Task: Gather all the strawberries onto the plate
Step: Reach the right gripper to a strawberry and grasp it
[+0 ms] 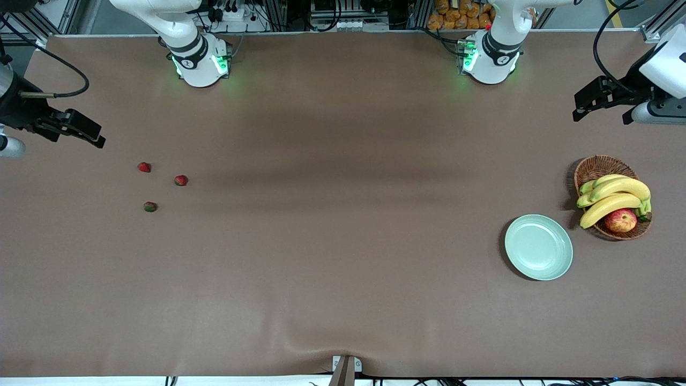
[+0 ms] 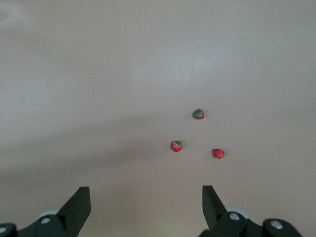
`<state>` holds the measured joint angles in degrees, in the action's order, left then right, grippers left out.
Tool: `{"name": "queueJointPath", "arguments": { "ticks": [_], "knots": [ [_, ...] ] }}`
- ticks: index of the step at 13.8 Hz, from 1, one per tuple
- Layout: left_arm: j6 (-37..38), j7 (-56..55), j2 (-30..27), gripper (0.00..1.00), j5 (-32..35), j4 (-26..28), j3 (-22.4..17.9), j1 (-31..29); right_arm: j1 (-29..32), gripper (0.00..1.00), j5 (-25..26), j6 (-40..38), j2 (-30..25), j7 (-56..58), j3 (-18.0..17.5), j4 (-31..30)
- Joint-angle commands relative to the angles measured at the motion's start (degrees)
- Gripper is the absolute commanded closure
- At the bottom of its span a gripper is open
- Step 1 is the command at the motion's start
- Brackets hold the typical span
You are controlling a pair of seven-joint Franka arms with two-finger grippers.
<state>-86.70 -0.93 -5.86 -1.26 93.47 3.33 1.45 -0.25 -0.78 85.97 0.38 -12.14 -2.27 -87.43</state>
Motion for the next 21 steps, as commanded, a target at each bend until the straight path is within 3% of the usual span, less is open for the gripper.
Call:
{"name": "queueJointPath", "arguments": {
  "ticks": [1, 8, 17, 19, 21],
  "knots": [
    [0.83, 1.19, 0.14, 0.0, 1.09, -0.75, 0.19, 0.04, 1.03, 0.0, 0.78, 0.16, 0.14, 0.1, -0.1, -0.72],
    [0.74, 1.28, 0.32, 0.0, 1.0, -0.92, 0.19, 0.04, 4.29, 0.0, 0.96, 0.07, 3.57, 1.67, -0.1, -0.72],
    [0.83, 0.66, 0.32, 0.0, 1.09, -1.37, 1.95, -0.22, 5.95, 0.0, 0.17, 7.35, 17.97, 8.35, -0.1, -1.51],
    [0.74, 0.75, 0.49, 0.0, 1.09, -1.28, 1.77, -0.48, 6.84, 0.0, 0.17, 11.91, 20.09, 9.32, -0.1, -4.22],
    [0.74, 0.75, 0.49, 0.0, 1.09, -1.28, 1.77, -0.4, 7.36, 0.0, 0.17, 19.37, 19.84, 10.38, -0.1, -11.76]
  ]
}}
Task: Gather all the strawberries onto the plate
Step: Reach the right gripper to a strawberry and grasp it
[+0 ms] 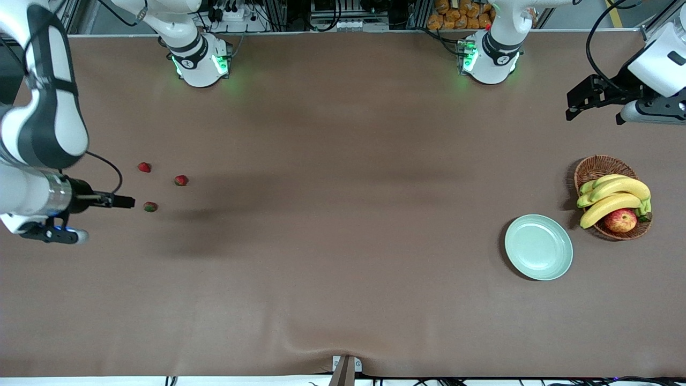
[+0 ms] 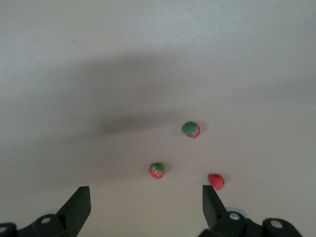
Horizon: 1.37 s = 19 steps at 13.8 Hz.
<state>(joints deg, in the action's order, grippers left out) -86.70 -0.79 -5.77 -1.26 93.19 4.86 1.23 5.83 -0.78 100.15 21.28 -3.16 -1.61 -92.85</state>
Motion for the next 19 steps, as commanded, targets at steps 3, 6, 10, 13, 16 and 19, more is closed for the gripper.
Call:
{"name": "queueJointPath", "arguments": {
  "ticks": [3, 6, 10, 13, 16, 19],
  "knots": [
    [0.83, 0.26, 0.76, 0.0, 1.0, -1.08, 0.24, -0.18, 2.16, 0.0, 0.69, 15.31, -0.89, 1.92, -0.76, -13.92],
    [1.1, 0.09, 1.38, 0.0, 1.0, -1.17, 0.15, -0.7, 3.13, 0.0, 0.78, 16.92, 0.17, 3.16, -0.76, -15.87],
    [1.18, 0.0, 1.11, 0.0, 1.08, -1.17, 0.68, -1.06, 5.06, 0.0, 0.78, 21.65, 1.4, 7.71, -0.68, -19.9],
    [1.18, -0.09, 1.38, 0.0, 1.08, -1.0, 0.86, -1.14, 6.56, 0.0, 0.87, 24.74, 3.41, 9.93, -0.68, -20.88],
    [1.18, 0.0, 1.38, 0.0, 2.48, -1.0, 0.68, -1.14, 7.0, 0.0, 0.87, 27.02, 5.7, 10.01, -0.68, -20.88],
    [1.1, -0.09, 1.55, 0.0, 4.34, -0.82, 0.86, -0.44, 6.91, 0.06, 0.87, 27.47, 6.76, 10.1, -0.68, -20.88]
  ]
}}
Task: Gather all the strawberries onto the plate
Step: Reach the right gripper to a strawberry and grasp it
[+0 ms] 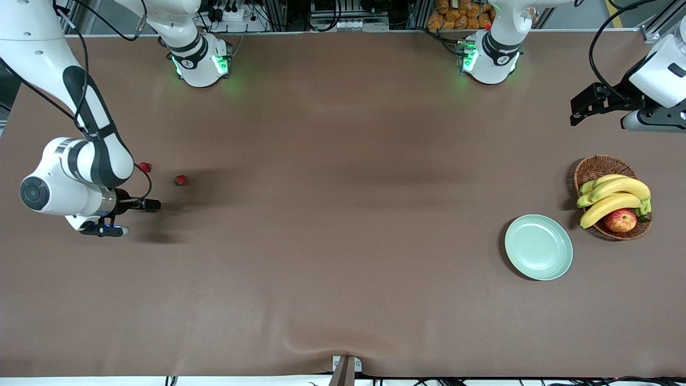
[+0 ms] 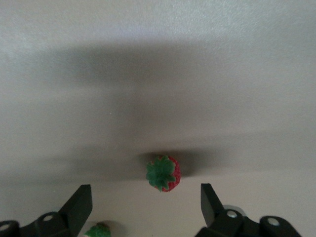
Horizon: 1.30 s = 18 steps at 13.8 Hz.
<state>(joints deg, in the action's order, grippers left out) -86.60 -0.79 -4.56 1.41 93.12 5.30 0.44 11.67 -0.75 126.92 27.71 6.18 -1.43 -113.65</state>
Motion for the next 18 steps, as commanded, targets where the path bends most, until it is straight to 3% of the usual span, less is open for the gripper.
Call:
{"name": "queueJointPath", "arguments": {
  "ticks": [1, 5, 9, 11, 13, 14, 18],
  "knots": [
    [1.0, 0.0, 0.34, 0.0, 1.67, -0.66, 0.41, 0.35, 0.99, 0.09, 1.1, 1.13, 0.68, 0.85, -0.86, -0.08],
    [0.64, 0.09, 0.17, 0.0, 0.97, -0.57, 1.2, 0.18, 1.34, 0.32, 1.28, 1.49, 1.65, 2.43, -0.86, -0.17],
    [0.56, -0.08, -0.01, 0.0, -1.22, -0.66, 2.26, 0.18, 1.42, 0.39, 3.04, 1.49, 2.44, 3.05, -0.77, -0.17],
    [0.56, -0.17, -0.01, 0.0, -1.85, -0.57, 2.43, 0.09, 1.95, 0.58, 5.58, 1.49, 2.44, 3.57, -0.86, -0.09],
    [1.26, -0.61, -0.62, 0.0, -1.85, -0.14, 2.43, -0.26, 1.95, 0.87, 5.68, 0.7, 2.35, 3.66, -0.86, 0.0],
    [1.52, -1.74, -0.63, 0.0, -1.85, -0.13, 2.43, -0.35, 1.6, 0.97, 5.59, -0.35, 2.09, 3.49, -0.94, 0.35],
    [2.05, -3.34, -0.63, 0.0, -1.06, -0.13, 3.4, -0.09, -0.06, 1.0, 3.49, -16.05, 2.0, 1.56, -2.0, 10.26]
  ]
}}
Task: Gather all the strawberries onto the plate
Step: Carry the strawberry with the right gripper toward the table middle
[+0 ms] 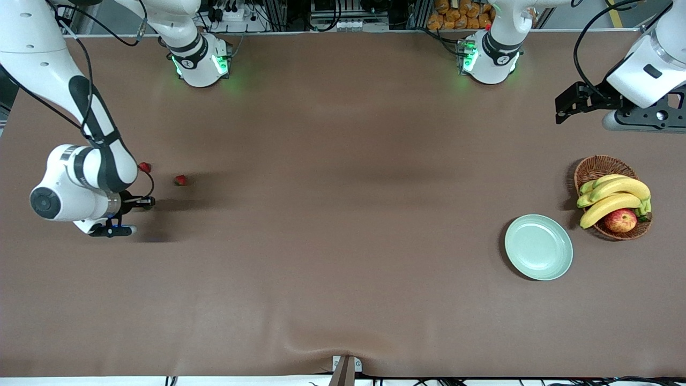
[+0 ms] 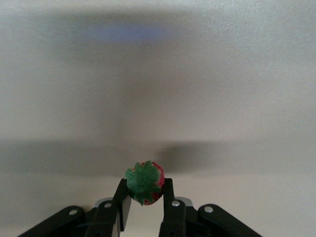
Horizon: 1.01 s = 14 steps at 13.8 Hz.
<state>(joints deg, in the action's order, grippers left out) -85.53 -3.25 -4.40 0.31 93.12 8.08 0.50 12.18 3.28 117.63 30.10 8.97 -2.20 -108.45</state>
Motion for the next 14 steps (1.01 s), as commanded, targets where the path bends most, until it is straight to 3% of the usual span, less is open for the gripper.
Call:
{"name": "queueJointPath", "arguments": {
  "ticks": [1, 5, 8, 14],
  "knots": [
    [0.98, -0.89, -0.78, 0.0, 0.04, -0.21, 0.62, -0.15, -1.36, 1.0, -1.86, -10.19, -0.4, -2.45, -1.23, 7.18],
    [0.98, -0.89, -0.7, 0.0, 0.04, -0.3, 0.62, -0.15, -5.4, 1.0, -2.93, -21.01, -0.4, -8.95, -1.32, 15.0],
    [0.98, -0.89, -0.52, 0.0, 0.04, -0.3, 0.62, -0.15, -7.08, 1.0, -10.72, -26.47, -0.48, -13.7, -1.32, 18.53],
    [0.89, -0.8, -0.26, 0.0, 0.13, -0.39, 0.62, -0.33, -15.68, 1.0, -18.21, -27.01, -1.98, -32.04, -1.41, 20.81]
  ]
}}
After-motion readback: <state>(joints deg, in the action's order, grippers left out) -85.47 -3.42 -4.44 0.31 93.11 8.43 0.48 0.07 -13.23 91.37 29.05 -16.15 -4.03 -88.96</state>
